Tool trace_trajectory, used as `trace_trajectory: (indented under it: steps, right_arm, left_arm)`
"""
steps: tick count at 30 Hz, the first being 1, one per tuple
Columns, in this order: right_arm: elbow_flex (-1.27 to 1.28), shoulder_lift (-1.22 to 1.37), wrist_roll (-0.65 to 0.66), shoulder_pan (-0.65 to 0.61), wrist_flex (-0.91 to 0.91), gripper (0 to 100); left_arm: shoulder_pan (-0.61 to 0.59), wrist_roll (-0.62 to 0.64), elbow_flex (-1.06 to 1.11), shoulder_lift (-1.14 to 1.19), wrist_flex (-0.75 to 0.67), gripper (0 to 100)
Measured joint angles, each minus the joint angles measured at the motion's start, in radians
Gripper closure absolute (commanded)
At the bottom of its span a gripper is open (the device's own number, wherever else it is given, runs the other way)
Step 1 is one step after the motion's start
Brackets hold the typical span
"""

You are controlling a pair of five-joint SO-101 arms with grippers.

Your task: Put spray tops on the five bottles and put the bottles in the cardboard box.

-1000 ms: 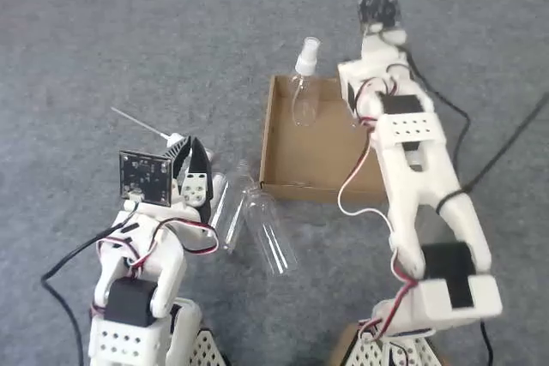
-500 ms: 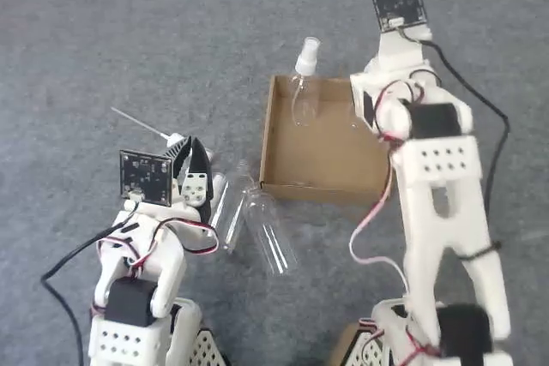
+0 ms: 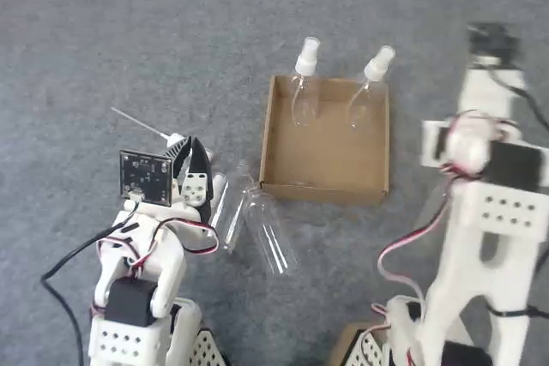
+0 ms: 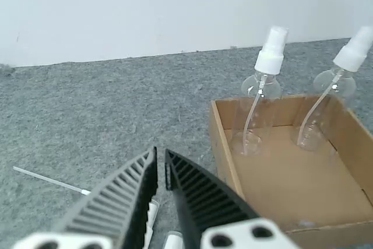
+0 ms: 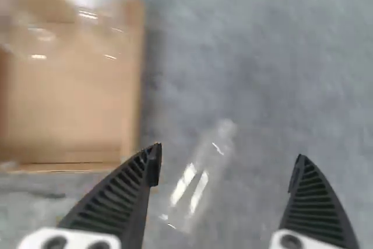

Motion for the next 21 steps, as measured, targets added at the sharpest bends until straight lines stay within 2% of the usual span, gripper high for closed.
trace_trajectory:
  steps: [3,9,14,21]
  right_arm:
    - [0.058,0.11,-0.061,0.078,-0.058,70.9]
    - [0.153,0.33,-0.147,0.084,-0.236,70.9]
    - [0.212,0.37,-0.207,0.014,-0.269,70.9]
    - [0.365,0.371,-0.253,-0.018,-0.427,71.0]
  left_arm:
    - [-0.011,0.0,0.0,0.0,0.0,99]
    - [-0.112,0.0,-0.066,0.072,0.0,98]
    - [-0.13,-0.048,-0.252,0.331,0.028,98]
    - [-0.239,-0.08,-0.628,0.744,0.216,98]
